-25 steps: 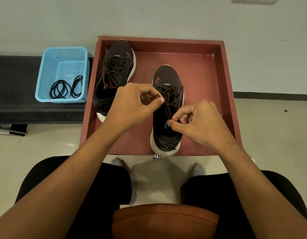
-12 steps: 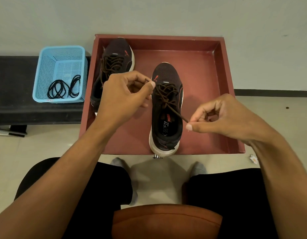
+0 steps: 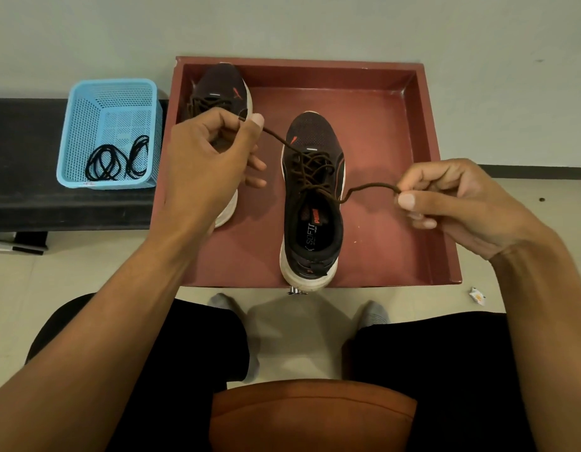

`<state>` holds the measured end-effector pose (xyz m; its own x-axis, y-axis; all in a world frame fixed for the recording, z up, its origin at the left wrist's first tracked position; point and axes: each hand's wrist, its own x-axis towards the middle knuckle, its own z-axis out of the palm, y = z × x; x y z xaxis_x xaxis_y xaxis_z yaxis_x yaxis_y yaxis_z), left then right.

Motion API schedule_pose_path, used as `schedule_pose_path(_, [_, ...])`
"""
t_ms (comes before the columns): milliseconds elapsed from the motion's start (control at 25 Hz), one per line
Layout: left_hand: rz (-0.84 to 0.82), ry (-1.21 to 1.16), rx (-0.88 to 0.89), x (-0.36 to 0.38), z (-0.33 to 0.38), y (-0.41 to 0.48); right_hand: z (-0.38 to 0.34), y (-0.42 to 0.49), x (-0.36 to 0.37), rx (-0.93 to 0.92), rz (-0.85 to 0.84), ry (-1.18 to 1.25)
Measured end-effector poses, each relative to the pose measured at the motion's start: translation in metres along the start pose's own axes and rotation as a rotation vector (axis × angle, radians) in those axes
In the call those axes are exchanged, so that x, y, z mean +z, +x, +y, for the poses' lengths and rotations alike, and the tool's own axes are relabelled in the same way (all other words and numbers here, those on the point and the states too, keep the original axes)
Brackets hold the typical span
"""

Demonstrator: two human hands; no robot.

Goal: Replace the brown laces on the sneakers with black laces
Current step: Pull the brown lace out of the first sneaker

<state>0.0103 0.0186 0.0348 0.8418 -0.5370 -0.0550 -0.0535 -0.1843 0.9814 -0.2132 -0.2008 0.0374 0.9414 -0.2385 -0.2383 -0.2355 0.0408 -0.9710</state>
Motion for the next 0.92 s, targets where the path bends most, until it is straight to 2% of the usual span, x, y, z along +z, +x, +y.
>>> schedule_pose_path(120, [-0.077,0.050,0.010,0.003,-0.002,-0.001,0.001,0.006,0.002,-0.007,0.089,0.111])
schedule_pose_path(200, [-0.158,0.132,0.023,0.005,-0.005,-0.003,0.003,0.011,0.002,-0.014,0.265,0.120])
schedule_pose_path(280, [-0.220,0.247,0.059,0.008,-0.009,-0.004,0.006,0.017,0.003,-0.011,0.464,0.030])
schedule_pose_path(360, [-0.272,0.367,0.108,0.012,-0.012,-0.005,0.011,0.025,0.010,-0.037,0.547,-0.179])
schedule_pose_path(480, [-0.313,0.582,0.209,0.020,-0.018,-0.005,0.020,0.042,0.033,-0.104,0.396,-0.464])
schedule_pose_path(560, [-0.314,0.638,0.280,0.023,-0.021,-0.003,0.023,0.053,0.048,-0.113,0.309,-0.589])
schedule_pose_path(920, [-0.363,0.656,0.301,0.023,-0.020,-0.002,0.019,0.058,0.053,-0.168,0.196,-0.674])
